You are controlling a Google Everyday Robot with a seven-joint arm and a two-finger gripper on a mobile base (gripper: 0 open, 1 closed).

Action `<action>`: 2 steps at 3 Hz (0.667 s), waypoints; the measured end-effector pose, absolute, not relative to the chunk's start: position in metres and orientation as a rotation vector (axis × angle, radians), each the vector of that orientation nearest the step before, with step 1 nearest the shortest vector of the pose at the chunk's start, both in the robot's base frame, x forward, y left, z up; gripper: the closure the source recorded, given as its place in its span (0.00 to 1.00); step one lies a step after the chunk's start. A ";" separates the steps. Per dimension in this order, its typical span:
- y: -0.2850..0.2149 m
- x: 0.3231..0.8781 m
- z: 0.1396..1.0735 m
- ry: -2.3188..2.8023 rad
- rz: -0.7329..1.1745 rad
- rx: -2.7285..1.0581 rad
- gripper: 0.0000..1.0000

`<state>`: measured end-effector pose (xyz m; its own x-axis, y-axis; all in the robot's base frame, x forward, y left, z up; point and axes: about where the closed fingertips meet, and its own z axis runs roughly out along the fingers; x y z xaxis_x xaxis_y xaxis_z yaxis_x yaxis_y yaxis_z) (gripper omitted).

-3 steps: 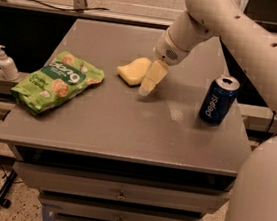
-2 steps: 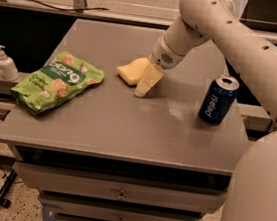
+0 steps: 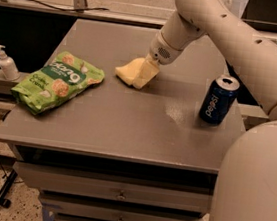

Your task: Pick sponge

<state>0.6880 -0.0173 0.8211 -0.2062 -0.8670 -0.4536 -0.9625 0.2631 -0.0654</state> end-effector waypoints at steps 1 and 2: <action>-0.017 0.688 0.825 2.141 0.325 -1.661 0.87; -0.017 0.688 0.825 2.141 0.325 -1.661 1.00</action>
Offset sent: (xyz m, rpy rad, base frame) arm -0.0635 0.0088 0.1852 -0.0017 -0.0550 0.0394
